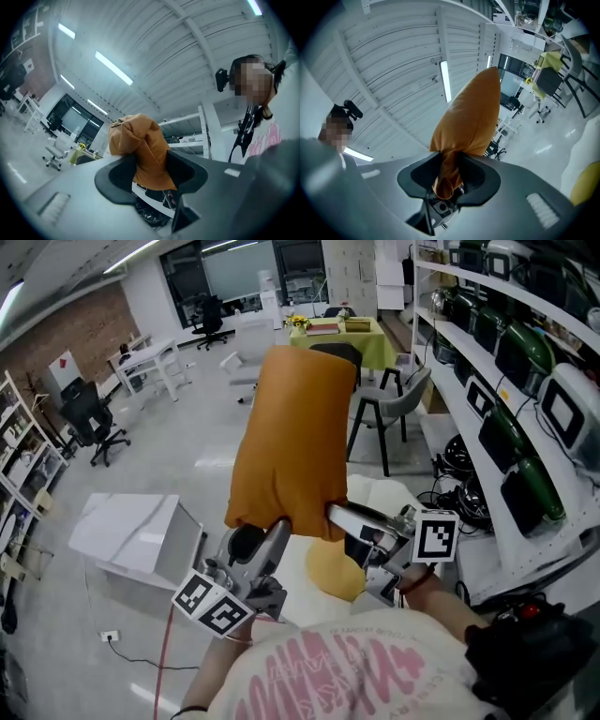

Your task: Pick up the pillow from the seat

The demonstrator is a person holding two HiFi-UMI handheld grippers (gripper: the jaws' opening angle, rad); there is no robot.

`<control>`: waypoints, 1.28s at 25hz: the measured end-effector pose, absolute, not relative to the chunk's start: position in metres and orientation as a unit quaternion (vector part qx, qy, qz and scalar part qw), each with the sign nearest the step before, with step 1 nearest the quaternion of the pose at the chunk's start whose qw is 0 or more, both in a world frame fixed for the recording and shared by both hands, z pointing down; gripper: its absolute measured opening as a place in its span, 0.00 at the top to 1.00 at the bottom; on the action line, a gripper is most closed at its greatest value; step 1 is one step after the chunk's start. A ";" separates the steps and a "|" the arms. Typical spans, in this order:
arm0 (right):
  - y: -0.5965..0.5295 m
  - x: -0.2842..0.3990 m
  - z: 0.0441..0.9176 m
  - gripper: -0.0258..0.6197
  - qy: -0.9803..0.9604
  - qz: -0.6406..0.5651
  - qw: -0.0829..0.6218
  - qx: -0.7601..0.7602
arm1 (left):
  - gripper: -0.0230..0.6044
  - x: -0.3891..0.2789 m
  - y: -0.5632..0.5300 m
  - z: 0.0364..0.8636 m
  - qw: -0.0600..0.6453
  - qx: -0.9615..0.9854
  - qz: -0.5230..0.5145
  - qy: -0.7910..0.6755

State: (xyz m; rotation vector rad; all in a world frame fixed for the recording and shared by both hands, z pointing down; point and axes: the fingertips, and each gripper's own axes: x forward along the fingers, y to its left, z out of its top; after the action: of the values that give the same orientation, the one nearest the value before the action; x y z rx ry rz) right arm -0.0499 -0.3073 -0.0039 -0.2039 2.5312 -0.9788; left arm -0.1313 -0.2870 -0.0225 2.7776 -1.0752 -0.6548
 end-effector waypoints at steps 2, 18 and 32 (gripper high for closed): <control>-0.307 -0.050 -0.004 0.77 0.915 -0.338 0.206 -0.081 | 0.62 -0.133 -0.285 -0.026 0.037 0.912 -0.213 -0.349; -0.300 -0.050 -0.006 0.77 0.932 -0.297 0.181 -0.102 | 0.63 -0.133 -0.277 -0.024 0.028 0.914 -0.212 -0.343; -0.297 -0.048 -0.005 0.77 0.933 -0.293 0.183 -0.101 | 0.63 -0.131 -0.274 -0.021 0.028 0.913 -0.213 -0.348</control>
State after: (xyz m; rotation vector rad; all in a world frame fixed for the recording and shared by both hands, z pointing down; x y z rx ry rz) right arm -0.0483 -0.2968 -0.0054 -0.2855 2.6327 -0.8280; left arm -0.1312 -0.2741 -0.0205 2.8169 -1.0741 -0.6563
